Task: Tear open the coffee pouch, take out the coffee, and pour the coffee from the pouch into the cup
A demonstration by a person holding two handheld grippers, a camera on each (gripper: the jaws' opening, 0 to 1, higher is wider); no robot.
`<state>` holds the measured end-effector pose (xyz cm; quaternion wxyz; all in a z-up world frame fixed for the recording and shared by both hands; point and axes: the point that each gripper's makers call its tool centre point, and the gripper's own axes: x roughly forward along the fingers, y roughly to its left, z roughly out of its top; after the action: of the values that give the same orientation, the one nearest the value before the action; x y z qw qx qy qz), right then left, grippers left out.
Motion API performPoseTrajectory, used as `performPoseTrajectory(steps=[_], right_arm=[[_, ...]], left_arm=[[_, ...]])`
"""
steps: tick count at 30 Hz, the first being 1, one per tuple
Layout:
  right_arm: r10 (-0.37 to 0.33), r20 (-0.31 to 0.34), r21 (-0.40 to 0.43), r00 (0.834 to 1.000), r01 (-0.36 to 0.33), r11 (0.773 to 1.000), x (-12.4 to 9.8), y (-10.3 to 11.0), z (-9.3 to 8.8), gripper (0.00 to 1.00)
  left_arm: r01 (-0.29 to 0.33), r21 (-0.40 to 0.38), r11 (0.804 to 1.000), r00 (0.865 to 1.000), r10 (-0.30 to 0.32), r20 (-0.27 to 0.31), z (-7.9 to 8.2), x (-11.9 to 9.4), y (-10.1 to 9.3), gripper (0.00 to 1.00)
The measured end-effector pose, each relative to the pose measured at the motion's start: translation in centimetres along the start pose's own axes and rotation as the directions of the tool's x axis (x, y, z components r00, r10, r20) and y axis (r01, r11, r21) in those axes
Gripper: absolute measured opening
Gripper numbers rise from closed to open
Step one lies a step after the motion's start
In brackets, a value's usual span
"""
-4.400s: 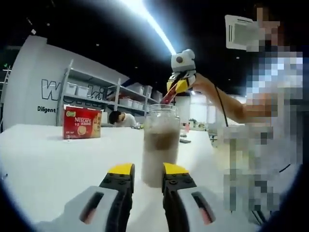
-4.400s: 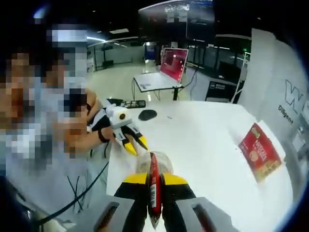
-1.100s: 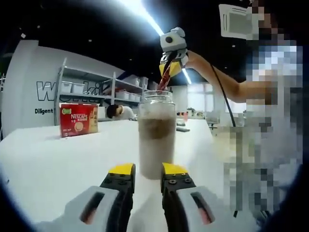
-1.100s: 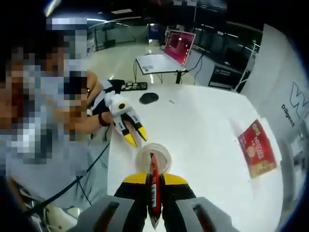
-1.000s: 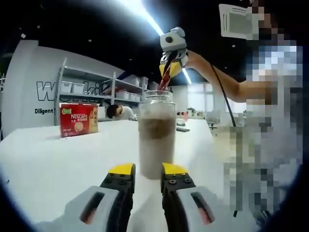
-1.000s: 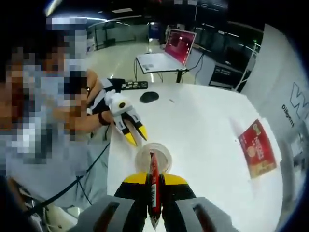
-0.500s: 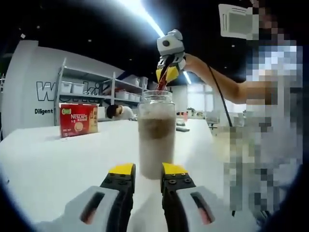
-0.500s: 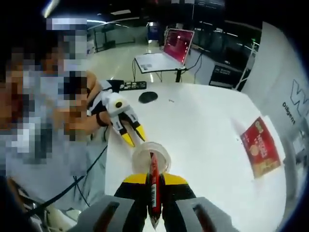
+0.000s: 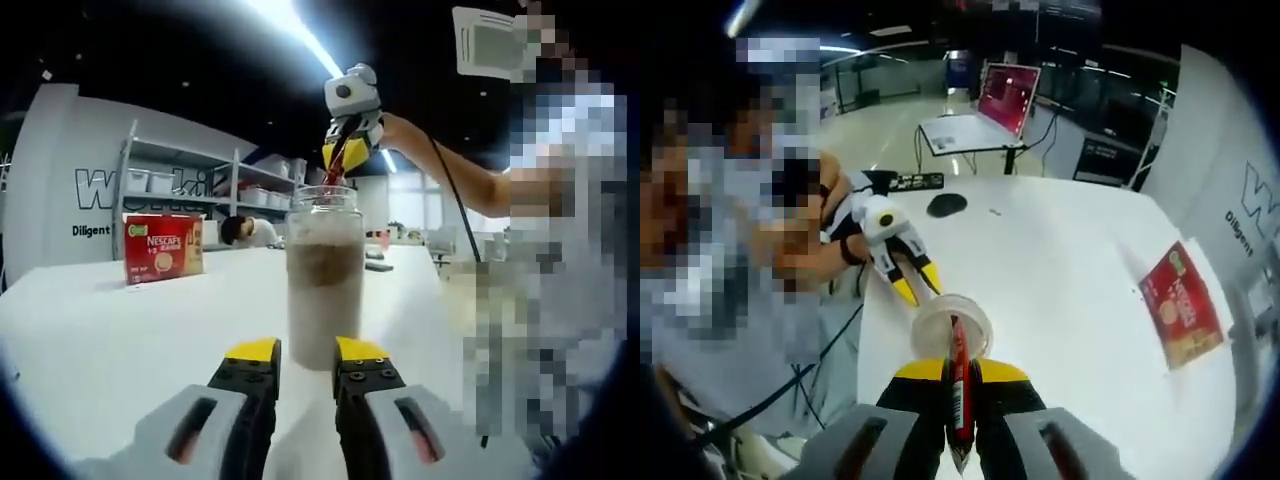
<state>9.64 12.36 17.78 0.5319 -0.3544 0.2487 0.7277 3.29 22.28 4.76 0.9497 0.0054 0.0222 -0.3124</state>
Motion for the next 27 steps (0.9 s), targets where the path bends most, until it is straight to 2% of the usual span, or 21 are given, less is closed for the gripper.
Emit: performPoseTrajectory(steps=[27], right_arm=[[0.021, 0.103, 0.032, 0.994, -0.024, 0.999, 0.05, 0.18, -0.40, 0.10]], left_arm=[[-0.003, 0.007, 1.000, 1.000, 0.003, -0.009, -0.15, 0.04, 0.10, 0.23]])
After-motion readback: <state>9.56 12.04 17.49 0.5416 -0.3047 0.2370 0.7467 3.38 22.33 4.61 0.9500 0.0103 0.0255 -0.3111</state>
